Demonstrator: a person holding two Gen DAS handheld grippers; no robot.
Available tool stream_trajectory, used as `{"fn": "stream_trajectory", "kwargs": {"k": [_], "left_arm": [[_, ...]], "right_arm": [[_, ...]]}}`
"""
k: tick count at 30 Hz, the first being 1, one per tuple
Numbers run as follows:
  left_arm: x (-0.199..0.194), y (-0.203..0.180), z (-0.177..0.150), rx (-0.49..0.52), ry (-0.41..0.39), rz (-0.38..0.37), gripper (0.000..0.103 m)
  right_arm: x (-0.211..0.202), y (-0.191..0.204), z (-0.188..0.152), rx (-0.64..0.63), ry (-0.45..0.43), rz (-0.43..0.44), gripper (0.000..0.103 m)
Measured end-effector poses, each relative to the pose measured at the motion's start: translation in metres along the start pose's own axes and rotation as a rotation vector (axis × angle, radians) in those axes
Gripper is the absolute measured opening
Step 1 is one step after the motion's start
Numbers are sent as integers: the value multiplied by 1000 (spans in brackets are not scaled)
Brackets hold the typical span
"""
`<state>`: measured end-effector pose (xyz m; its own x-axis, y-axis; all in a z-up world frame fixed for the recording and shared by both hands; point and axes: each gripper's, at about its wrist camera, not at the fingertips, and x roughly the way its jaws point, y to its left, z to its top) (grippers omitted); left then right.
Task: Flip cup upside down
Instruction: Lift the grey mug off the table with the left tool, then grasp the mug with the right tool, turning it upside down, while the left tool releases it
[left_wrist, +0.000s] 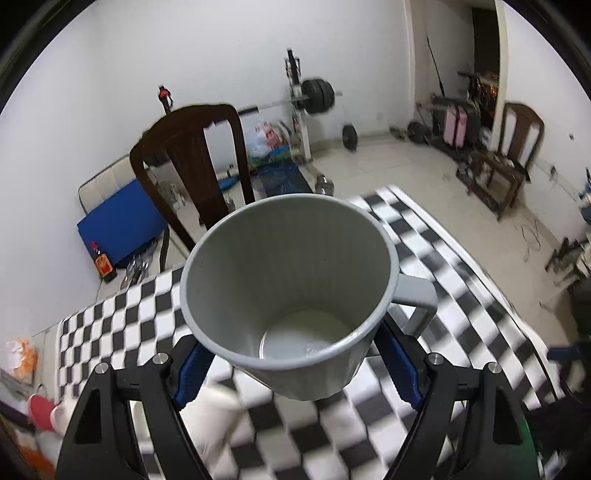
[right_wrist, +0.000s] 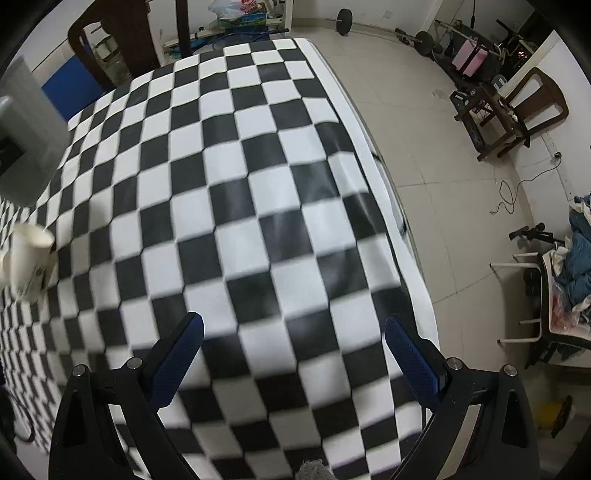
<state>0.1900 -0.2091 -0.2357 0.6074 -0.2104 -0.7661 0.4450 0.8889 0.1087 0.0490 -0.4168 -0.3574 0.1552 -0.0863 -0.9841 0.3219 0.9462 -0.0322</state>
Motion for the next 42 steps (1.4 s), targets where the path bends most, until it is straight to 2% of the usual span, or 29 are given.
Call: {"fn": "stream_trajectory", "kwargs": {"k": [5, 8, 11, 12, 14, 17, 19, 26, 29, 33, 38, 42], "left_arm": [[-35, -2, -41, -36, 214, -86, 80], [-39, -5, -74, -95, 383, -163, 80], [-27, -6, -109, -181, 569, -251, 80], [-21, -8, -119, -207, 617, -271, 80], [-1, -5, -140, -275, 721, -306, 80], [27, -1, -161, -340, 823, -306, 80], [37, -3, -167, -374, 848, -313, 81], [66, -12, -160, -361, 919, -275, 82], [65, -22, -158, -348, 918, -263, 82], [64, -21, -163, -385, 944, -263, 82], [56, -18, -162, -412, 910, -273, 88], [46, -10, -156, -422, 880, -286, 98]], "right_arm": [[-15, 2, -45, 6, 60, 16, 100], [-16, 6, -68, 7, 104, 19, 100], [-14, 8, -87, -2, 136, 29, 100], [-19, 21, -92, 1, 142, 32, 100], [-14, 21, -99, -1, 164, 36, 100], [-8, 24, -102, 1, 183, 40, 100], [-4, 22, -103, 5, 196, 34, 100], [1, 12, -104, 51, 207, 29, 100], [-1, -3, -97, 59, 206, 20, 100], [-7, -6, -95, 62, 198, 14, 100], [-19, -2, -96, 65, 187, 9, 100], [-30, 2, -93, 55, 182, 10, 100]]}}
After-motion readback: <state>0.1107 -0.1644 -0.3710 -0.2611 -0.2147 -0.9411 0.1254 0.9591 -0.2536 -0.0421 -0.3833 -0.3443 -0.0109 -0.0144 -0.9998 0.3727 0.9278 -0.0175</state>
